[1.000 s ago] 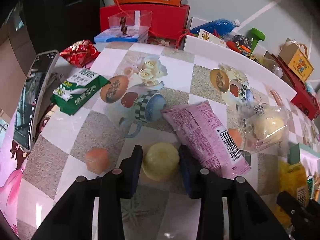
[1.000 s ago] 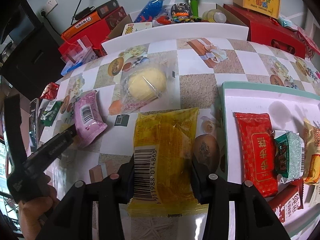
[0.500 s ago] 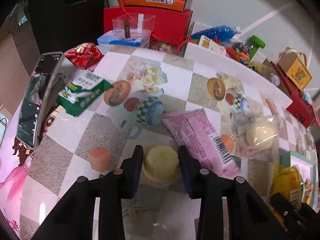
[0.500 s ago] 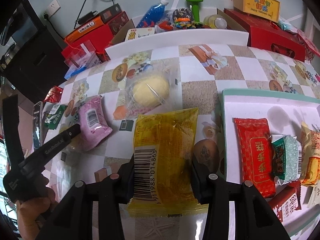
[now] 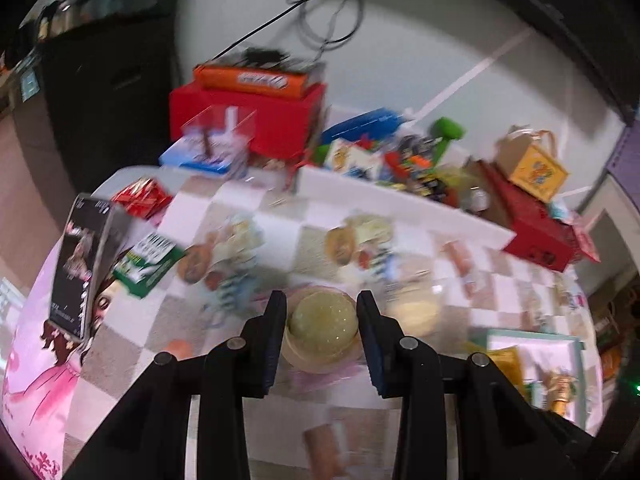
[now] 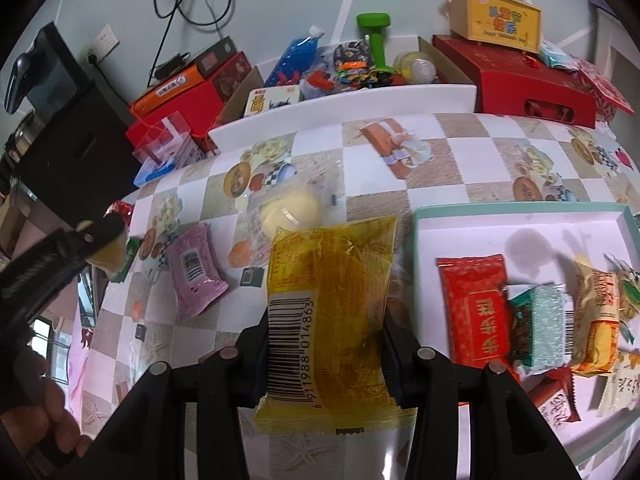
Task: Organize snacks
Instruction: 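Carry the jelly cup and bread bag over the white tray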
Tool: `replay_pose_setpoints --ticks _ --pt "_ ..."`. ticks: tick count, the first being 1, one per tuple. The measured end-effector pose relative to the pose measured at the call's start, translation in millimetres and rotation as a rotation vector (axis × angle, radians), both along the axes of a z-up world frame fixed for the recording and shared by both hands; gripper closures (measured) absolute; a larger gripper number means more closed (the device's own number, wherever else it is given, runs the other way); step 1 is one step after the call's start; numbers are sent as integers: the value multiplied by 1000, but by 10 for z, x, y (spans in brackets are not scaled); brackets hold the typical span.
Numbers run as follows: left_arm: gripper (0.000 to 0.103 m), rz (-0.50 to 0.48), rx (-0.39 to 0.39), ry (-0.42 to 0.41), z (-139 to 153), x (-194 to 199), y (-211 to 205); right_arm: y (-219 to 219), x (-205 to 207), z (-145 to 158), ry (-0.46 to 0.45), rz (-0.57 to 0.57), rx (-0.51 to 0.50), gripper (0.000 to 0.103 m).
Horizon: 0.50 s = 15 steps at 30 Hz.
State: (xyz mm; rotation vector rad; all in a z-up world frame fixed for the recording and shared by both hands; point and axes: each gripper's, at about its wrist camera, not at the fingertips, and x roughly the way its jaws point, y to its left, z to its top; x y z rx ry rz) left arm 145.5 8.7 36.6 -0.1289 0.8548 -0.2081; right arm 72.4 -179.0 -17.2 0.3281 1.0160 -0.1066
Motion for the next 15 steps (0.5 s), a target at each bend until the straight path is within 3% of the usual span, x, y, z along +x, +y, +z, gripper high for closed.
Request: replay_pose_setpoints --ticks 8,10,15 --pt "67 -146 -20 -57 233 -220 -562 -595 -177 187 -18 -138 -31 55" --pt "83 -187 -18 -73 273 -280 -734 -801 -256 230 -21 -184 -41 55" --pt "83 -304 20 -95 279 -433 -1205 -1278 -471 287 -15 -307 -68 55"
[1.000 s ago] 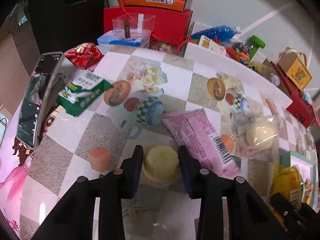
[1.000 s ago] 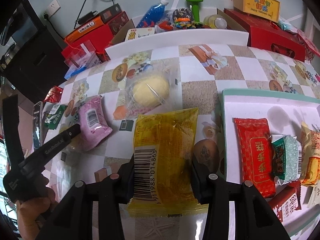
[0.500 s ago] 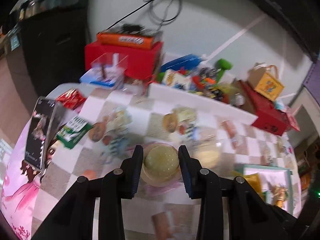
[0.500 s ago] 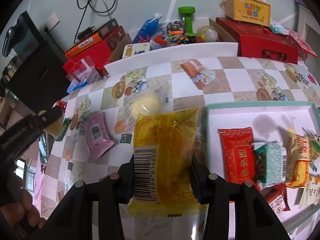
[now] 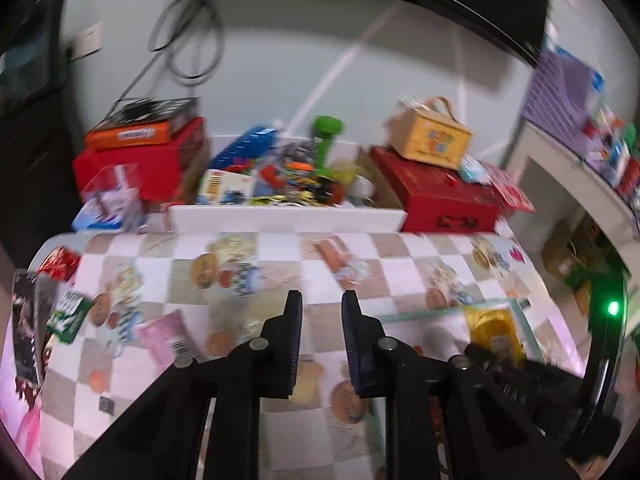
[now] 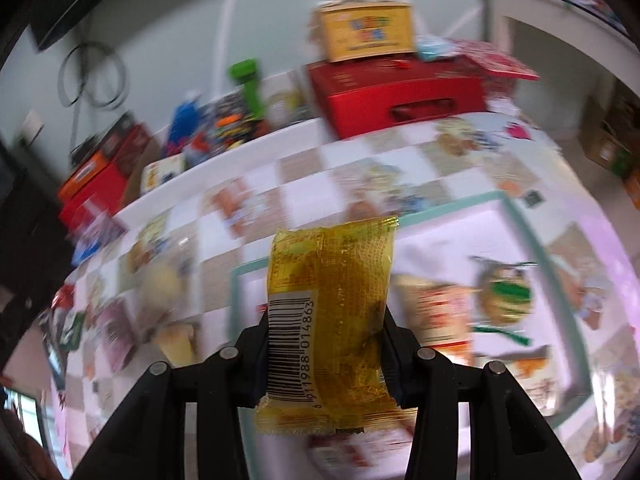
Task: Organize snacks
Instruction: 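Carry the jelly cup and bread bag over the white tray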
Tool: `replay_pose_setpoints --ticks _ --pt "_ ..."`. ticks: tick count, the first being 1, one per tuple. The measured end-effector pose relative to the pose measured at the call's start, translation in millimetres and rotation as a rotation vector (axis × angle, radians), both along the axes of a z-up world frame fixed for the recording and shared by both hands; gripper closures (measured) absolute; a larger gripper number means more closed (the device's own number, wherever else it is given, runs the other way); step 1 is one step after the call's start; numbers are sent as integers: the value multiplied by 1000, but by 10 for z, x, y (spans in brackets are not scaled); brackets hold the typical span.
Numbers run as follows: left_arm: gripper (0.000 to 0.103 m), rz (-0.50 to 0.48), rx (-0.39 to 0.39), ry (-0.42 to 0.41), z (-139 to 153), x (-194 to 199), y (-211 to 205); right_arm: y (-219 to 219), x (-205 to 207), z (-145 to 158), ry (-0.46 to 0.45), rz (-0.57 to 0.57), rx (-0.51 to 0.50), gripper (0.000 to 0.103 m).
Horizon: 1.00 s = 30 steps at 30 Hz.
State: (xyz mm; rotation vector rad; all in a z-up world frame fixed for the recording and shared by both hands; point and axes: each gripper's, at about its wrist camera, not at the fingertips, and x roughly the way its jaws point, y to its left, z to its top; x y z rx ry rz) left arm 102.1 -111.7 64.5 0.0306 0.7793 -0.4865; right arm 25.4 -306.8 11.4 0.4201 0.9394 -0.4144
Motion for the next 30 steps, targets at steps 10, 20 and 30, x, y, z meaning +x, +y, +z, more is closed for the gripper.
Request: replay_pose_setpoints --ticks 10,20,30 --pt "80 37 61 144 -529 248 36 -454 -204 -160 43 -94 45 55" --pt "55 -51 160 200 -1069 301 -271 -744 -452 -261 51 -178 94 55" --pt "52 -97 205 183 -1368 330 -566 -826 -479 -316 39 -185 138 55"
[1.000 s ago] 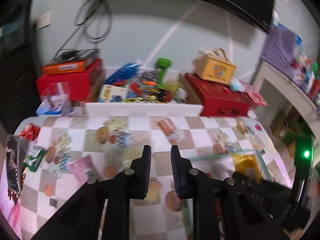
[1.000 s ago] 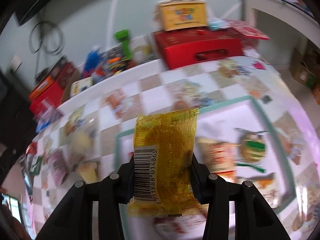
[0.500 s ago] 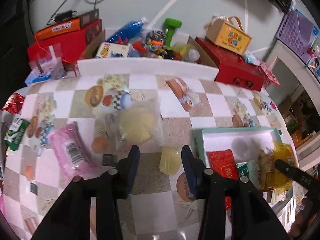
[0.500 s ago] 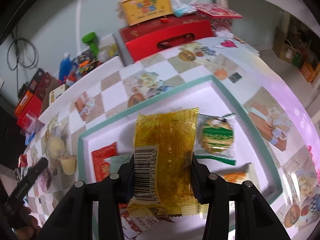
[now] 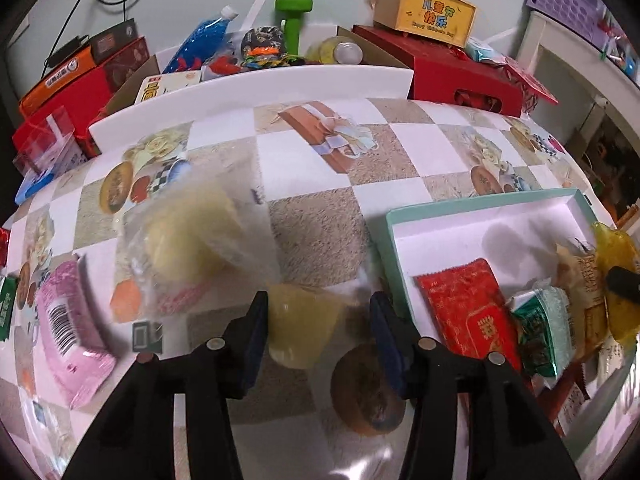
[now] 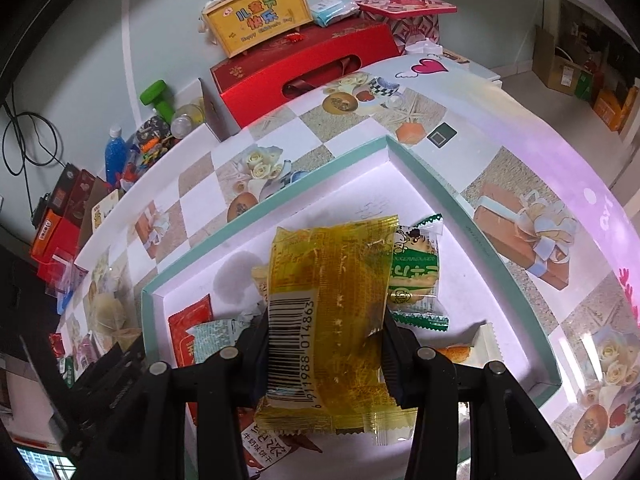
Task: Organize snacks
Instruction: 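Carry the jelly cup and bread bag over the white tray, then drop the jelly cup and bread bag into the tray by opening both tools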
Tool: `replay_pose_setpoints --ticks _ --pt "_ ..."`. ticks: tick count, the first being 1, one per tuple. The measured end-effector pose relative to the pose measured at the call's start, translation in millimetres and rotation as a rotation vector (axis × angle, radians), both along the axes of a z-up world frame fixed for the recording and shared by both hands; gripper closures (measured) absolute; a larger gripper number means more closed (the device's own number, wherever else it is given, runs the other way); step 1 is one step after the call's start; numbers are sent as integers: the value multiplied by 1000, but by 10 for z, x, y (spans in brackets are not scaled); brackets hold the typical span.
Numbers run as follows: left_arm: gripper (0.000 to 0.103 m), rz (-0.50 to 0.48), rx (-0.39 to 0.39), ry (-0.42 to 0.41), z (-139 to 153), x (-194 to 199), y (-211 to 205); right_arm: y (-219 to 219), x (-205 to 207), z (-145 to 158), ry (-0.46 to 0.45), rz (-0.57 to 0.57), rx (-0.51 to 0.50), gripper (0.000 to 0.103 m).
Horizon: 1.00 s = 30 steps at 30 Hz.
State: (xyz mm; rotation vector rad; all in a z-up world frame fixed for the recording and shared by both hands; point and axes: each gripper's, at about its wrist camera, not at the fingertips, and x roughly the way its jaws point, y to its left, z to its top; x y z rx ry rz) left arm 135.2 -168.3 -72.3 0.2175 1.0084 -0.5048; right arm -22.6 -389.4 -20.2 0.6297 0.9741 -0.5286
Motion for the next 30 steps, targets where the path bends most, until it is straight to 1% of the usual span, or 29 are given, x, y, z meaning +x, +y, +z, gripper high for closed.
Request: replay_pose_setpoints --ticks 5,6,11,14,19,21,24,30 --pt "53 5 -1 -15 -41 9 0 -39 -4 -24 -2 -9 12 55" --pt "60 2 5 -24 -40 3 -8 -48 -8 -28 -2 -11 14 55" --pt "61 -1 -3 -35 5 -28 -22 -77 -17 -57 2 -16 21 55" --pt "61 -11 -1 -62 92 -65 -34 -104 -15 -82 2 -19 27 55" --pt "61 -50 -28 -123 394 -160 -113 -156 12 -146 -2 -22 34 55" --pt "61 -78 -44 -120 479 -193 -196 -167 23 -158 -6 -20 38 55" --pt "61 -127 -65 -100 520 -250 -383 -185 23 -158 -10 -22 35 55" --pt "60 -212 -48 -61 479 -385 -787 -206 12 -148 -7 -27 33 55"
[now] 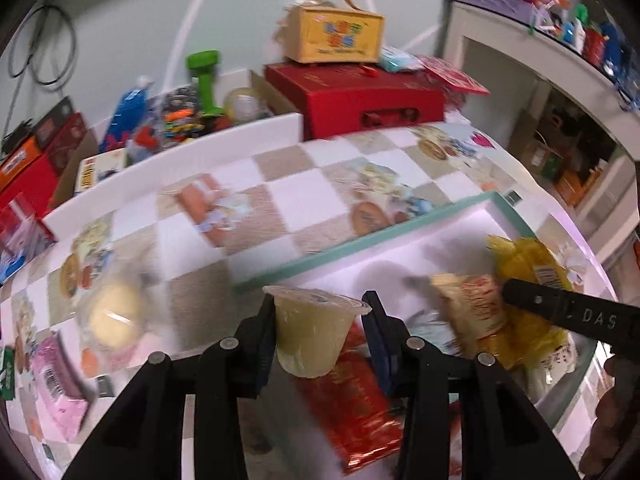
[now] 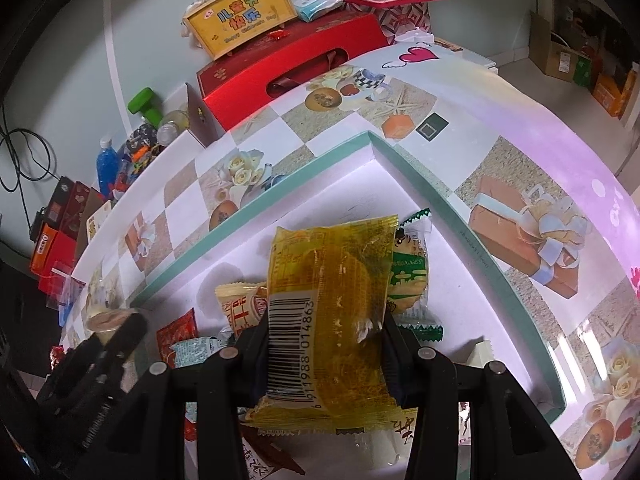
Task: Organize snacks
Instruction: 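Drop the jelly cup and bread bag into the tray by opening both tools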
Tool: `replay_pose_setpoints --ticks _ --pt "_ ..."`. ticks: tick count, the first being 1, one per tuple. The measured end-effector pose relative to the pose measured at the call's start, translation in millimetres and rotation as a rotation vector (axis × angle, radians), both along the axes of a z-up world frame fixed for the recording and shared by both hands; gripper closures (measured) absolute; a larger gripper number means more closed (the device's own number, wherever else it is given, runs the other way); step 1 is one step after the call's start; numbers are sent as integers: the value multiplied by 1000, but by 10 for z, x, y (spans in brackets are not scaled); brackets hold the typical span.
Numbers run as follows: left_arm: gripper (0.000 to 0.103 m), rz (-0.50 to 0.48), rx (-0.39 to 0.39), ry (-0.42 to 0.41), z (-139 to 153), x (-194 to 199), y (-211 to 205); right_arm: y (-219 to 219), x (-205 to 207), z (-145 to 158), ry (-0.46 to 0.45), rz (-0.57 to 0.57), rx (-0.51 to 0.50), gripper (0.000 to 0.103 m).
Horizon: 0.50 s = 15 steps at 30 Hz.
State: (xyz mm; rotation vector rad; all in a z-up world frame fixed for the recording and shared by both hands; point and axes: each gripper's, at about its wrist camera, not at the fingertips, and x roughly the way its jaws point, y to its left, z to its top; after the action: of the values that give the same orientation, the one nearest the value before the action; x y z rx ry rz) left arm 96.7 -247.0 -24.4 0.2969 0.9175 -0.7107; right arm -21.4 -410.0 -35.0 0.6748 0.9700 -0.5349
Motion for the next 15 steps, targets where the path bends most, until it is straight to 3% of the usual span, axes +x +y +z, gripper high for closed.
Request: replay_pose_setpoints --ticks 2,4,6,7,9,11,13,15 --pt "57 -16 -6 25 -7 -43 -81 -2 -3 8 4 -2 -6 55" --pt "45 -20 -7 36 -4 -85 -109 0 2 12 19 5 -19 54" --pt "44 -14 -3 28 23 -122 -100 8 13 19 39 13 -37 51" --pt "43 -7 -2 27 36 -131 -83 4 11 22 41 12 -40 40" --pt "40 19 -2 27 70 -131 -21 -1 2 37 39 9 -44 28" --pt "33 51 6 25 96 -123 57 4 -1 56 38 15 -51 26" --pt "20 86 14 19 108 -110 136 8 -2 66 43 14 -60 13" --pt "14 129 15 13 120 -80 224 5 -9 73 36 10 -59 0"
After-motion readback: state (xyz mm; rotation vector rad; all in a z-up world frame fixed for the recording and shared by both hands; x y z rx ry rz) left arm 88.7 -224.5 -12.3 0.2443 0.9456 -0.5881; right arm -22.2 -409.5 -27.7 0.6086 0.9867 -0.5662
